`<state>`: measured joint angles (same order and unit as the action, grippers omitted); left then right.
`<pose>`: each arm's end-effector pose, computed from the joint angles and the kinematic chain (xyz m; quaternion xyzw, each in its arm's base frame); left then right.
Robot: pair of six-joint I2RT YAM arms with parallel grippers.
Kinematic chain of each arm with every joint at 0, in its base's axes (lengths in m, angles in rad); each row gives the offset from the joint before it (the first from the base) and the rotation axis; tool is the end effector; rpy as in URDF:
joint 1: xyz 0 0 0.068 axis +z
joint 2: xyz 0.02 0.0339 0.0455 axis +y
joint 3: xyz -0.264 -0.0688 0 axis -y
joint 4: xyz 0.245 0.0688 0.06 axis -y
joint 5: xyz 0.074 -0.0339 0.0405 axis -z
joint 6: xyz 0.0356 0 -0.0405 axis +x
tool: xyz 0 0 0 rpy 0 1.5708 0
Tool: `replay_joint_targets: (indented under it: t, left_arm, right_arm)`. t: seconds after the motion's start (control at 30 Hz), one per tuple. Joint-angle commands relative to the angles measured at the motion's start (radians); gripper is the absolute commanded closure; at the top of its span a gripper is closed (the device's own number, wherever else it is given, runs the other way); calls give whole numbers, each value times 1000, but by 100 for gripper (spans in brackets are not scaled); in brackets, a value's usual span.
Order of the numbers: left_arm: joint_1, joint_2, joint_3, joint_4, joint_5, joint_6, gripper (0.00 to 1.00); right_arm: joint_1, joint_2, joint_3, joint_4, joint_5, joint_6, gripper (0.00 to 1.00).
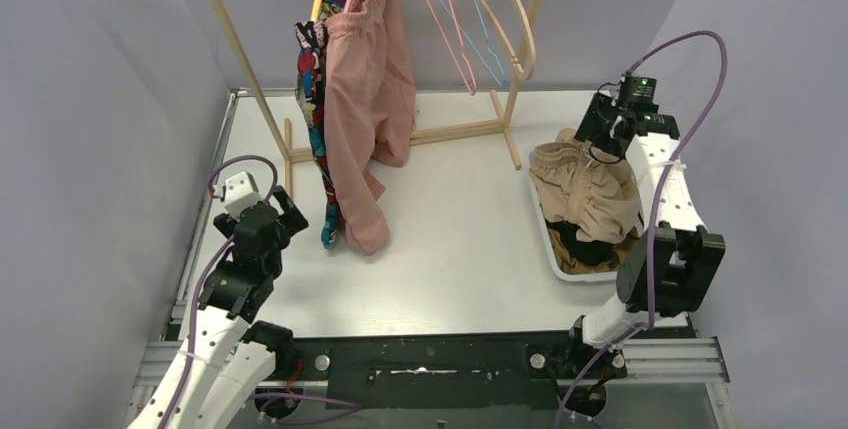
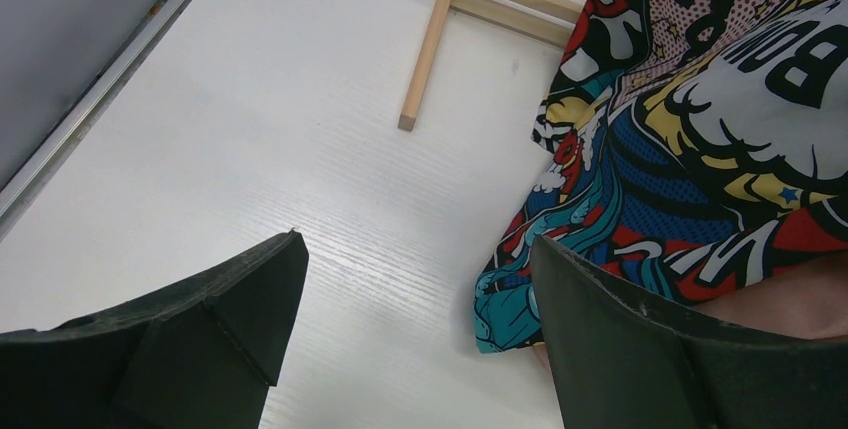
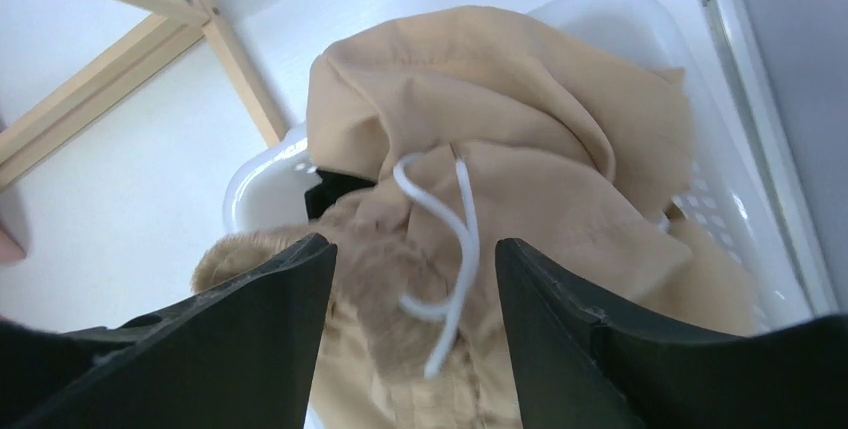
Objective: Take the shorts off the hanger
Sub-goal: Place the shorts in the basket.
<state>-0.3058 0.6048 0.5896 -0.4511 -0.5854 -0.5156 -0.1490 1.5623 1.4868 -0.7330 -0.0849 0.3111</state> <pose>0.1407 -0.0238 0.2733 -0.2359 0.7948 0.0247 0.5586 0.3388 -0.0478 0.3397 0.1961 0.9066 0.0694 0.3672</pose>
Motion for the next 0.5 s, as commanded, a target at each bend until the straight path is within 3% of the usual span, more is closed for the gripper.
replay_joint_targets:
  t: [0.0, 0.07, 0.2, 0.33, 0.47]
  left_arm:
    - [4, 3, 11, 57, 15, 8, 18]
    - [4, 1, 11, 55, 11, 8, 18]
    - [3, -11, 11, 47, -6, 2, 17]
    - [4, -10, 10, 54, 6, 4, 18]
    - [3, 1, 12, 54, 14, 8, 18]
  right_arm:
    - [4, 163, 21, 85, -27, 11, 43]
    - [28, 255, 12, 60, -38, 5, 47]
    - [47, 293, -88, 121, -3, 9, 50]
    - [43, 225, -56, 105, 7, -9, 51]
    - [42, 138, 59, 45, 15, -28, 45]
